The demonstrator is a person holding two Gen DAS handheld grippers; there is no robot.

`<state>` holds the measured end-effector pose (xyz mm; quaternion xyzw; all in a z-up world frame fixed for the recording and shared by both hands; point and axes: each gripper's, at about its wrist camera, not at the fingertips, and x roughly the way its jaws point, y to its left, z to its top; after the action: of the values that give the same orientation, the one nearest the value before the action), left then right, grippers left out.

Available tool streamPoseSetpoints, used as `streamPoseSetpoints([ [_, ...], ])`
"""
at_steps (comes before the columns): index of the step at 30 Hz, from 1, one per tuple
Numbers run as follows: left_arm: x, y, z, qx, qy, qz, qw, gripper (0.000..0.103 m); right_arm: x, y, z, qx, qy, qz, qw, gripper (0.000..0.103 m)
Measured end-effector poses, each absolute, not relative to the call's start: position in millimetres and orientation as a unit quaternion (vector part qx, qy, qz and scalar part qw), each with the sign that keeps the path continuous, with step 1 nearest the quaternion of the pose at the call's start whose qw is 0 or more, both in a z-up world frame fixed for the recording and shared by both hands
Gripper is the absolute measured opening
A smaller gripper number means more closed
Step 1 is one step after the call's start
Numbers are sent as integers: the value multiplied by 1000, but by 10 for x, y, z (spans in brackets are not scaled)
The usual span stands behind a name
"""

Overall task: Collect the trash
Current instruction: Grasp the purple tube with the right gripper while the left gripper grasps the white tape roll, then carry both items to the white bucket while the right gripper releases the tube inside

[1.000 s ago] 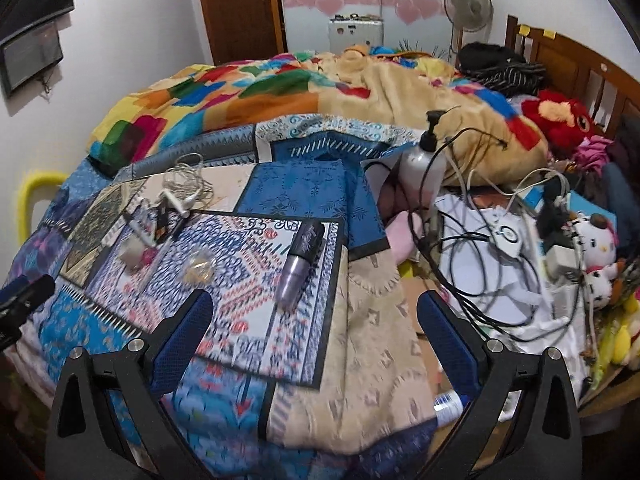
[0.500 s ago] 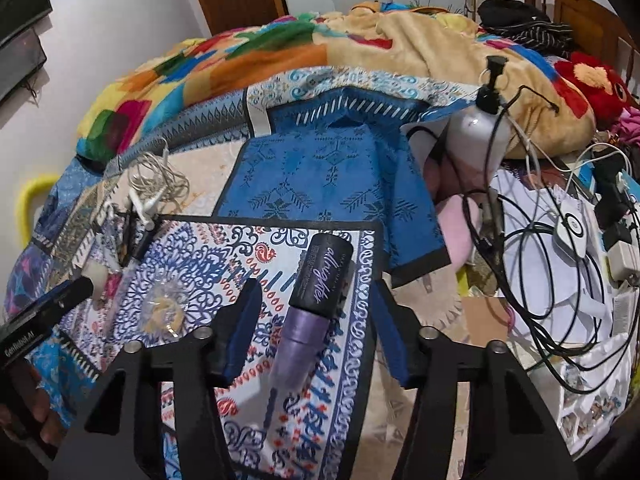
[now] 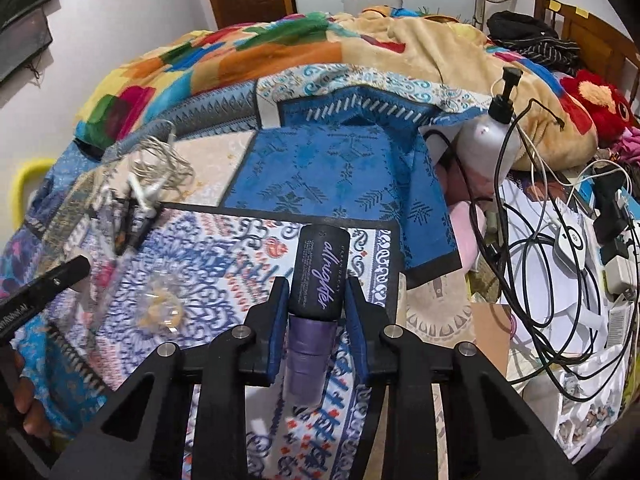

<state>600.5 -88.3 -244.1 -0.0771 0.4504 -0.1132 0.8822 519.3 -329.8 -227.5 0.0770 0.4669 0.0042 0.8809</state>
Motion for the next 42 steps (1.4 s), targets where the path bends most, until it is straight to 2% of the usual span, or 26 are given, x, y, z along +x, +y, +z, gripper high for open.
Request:
streamPoseSetpoints([
  [10,5406,-742,-1633,-63,403,-110,906,37,4802,-3087,-1584,57,422,27,904,24],
  [23,4171,-499,-660,-18,330,-80,940,37,3927,-2555,-737,37,364,92,926,24],
  [32,3302,-32,-290,-26,291,-44,955,37,3339,-2133,-298,21,322,142,936,24],
  [42,2504,649,-201,-50,279,20,959,37,2837,-1555,-110,0,296,209,932,24],
])
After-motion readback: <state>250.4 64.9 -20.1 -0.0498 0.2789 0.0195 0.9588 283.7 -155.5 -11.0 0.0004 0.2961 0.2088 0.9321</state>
